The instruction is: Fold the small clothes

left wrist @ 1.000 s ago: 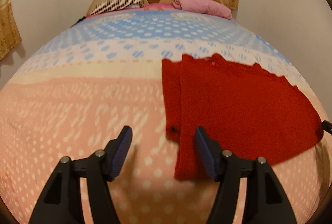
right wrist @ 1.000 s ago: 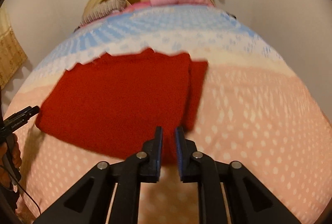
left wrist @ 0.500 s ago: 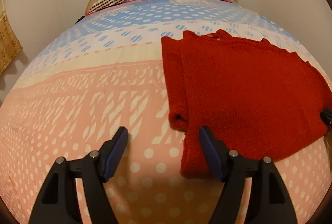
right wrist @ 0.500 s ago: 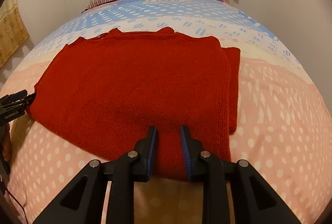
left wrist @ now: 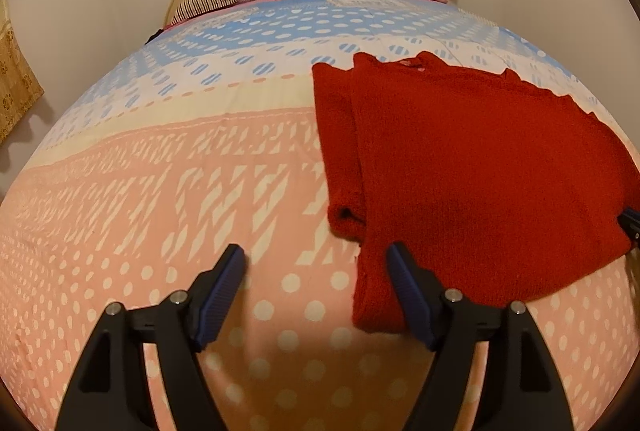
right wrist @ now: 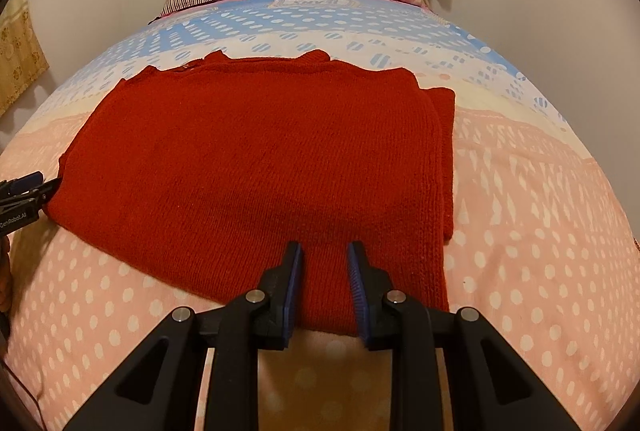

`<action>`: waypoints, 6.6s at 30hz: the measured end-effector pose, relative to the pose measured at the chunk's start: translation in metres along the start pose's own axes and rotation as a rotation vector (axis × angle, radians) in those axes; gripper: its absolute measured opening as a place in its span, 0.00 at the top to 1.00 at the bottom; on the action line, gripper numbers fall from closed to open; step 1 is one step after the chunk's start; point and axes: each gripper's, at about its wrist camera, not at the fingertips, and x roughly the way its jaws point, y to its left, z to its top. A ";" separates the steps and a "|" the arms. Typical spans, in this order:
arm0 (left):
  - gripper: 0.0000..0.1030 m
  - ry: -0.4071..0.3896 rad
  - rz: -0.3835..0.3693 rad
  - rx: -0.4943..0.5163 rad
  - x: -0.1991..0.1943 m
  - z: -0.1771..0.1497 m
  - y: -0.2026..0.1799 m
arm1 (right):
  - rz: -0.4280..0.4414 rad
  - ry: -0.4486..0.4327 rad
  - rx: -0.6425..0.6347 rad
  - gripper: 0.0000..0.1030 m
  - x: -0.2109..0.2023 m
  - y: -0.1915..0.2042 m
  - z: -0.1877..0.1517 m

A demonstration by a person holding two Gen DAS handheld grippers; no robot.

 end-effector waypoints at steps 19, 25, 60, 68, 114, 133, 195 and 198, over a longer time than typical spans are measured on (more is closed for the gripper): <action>0.24 -0.002 0.004 -0.001 -0.002 -0.004 0.001 | -0.020 -0.005 -0.014 0.76 -0.005 0.005 -0.007; 0.18 -0.007 0.006 -0.020 -0.004 -0.005 0.006 | -0.020 -0.005 -0.014 0.76 -0.005 0.004 -0.007; 0.09 -0.133 -0.003 -0.007 -0.014 0.056 0.042 | 0.137 -0.154 -0.403 0.42 -0.040 0.178 0.007; 0.09 -0.140 -0.023 0.001 -0.009 0.068 0.038 | 0.155 -0.161 -0.460 0.42 -0.031 0.210 0.007; 0.84 0.134 -0.466 -0.171 0.087 0.118 0.023 | 0.140 -0.172 -0.491 0.93 -0.012 0.251 0.024; 0.85 0.045 -0.571 -0.193 0.024 0.166 -0.036 | 0.177 -0.318 -0.197 0.94 -0.065 0.150 0.042; 0.28 -0.120 -0.434 0.206 -0.034 0.054 -0.173 | 0.235 -0.164 0.377 0.55 -0.044 -0.089 0.036; 0.27 -0.106 -0.434 0.213 -0.033 0.048 -0.179 | 0.243 -0.056 0.428 0.85 -0.013 -0.101 0.040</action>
